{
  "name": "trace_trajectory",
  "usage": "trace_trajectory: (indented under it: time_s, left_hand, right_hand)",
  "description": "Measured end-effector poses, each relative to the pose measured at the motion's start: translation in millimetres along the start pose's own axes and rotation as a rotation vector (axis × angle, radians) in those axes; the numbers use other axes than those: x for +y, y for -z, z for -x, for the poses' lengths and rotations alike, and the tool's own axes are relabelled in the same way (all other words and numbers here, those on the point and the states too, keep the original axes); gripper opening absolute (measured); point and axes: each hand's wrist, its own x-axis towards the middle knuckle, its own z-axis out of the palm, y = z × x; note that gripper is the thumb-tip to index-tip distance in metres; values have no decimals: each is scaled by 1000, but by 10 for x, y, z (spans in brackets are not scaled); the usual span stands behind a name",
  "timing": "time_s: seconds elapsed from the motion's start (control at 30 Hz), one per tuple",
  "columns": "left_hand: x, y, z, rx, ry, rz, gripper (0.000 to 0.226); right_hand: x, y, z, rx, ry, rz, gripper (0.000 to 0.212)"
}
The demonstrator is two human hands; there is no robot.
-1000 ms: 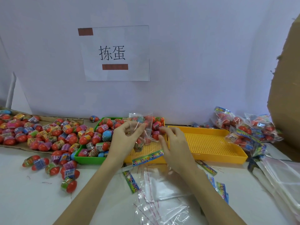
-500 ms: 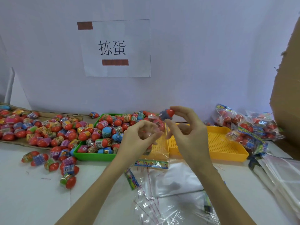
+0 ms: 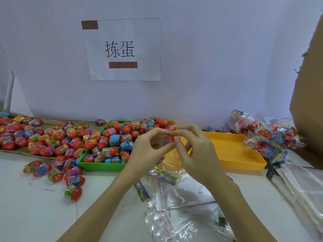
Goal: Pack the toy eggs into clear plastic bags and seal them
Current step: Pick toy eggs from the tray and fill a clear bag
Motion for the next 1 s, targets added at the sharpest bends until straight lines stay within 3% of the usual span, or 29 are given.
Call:
trace_trajectory:
  time_s: [0.33, 0.57, 0.7, 0.87, 1.0]
  left_hand:
    - [8, 24, 0, 5, -16, -59, 18]
    - [-25, 8, 8, -21, -80, -153, 18]
    - [-16, 36, -8, 13, -42, -142, 15]
    - [-60, 247, -102, 223, 72, -153, 8]
    - [-117, 429, -167, 448, 135, -46, 18]
  right_hand:
    - [-118, -11, 49, -93, 7, 97, 39]
    - [-99, -3, 33, -170, -40, 77, 33]
    - [-53, 13, 18, -48, -61, -72, 18]
    - [7, 4, -15, 172, -144, -193, 12]
    - [109, -87, 34, 53, -187, -93, 17]
